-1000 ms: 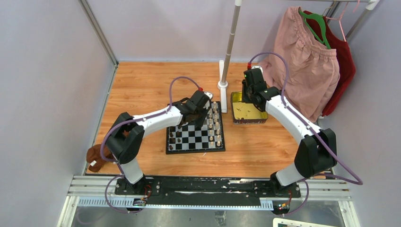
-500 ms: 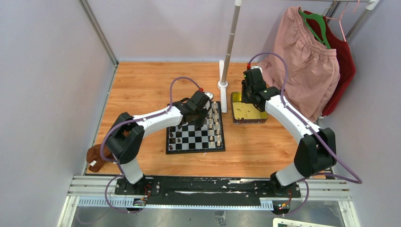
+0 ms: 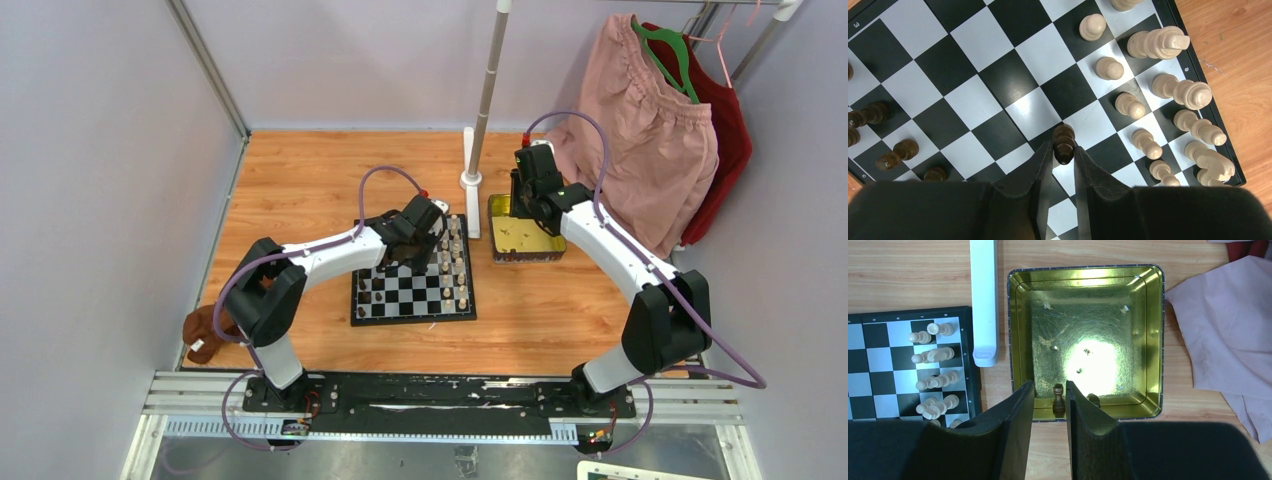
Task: Set up the chess pieces on the board
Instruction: Pick up the chess piece from the chessboard.
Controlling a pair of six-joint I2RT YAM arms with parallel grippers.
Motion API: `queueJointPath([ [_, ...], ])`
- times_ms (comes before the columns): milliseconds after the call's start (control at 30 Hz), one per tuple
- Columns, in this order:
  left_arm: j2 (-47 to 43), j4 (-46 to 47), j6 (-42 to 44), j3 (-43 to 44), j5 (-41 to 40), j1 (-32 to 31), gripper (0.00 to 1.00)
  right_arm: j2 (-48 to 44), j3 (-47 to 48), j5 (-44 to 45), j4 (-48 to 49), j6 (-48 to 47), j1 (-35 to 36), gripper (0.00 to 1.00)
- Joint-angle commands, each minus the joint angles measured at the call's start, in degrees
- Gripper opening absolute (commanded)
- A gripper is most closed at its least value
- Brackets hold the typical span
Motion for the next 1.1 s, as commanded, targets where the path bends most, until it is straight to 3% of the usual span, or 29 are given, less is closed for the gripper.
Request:
queueJointPath([
  [0, -1.1, 1.0, -0.3, -0.1, -0.2, -0.3, 0.26, 0.0, 0.2, 0.0, 0.6, 1.0, -0.9, 0.34],
  [467, -0.9, 0.5, -0.5, 0.7, -1.3, -0.3, 0.35, 0.1, 0.0, -0.1, 0.6, 1.0, -0.9, 0.34],
  [833, -0.2, 0.7, -0.2, 1.4, -0.5, -0.3, 0.30, 0.3, 0.0, -0.1, 0.6, 1.0, -0.9, 0.33],
  [1067, -0.1, 0.8, -0.1, 1.7, -0.1, -0.3, 0.21, 0.4, 0.2, 0.0, 0.6, 1.1, -0.9, 0.33],
])
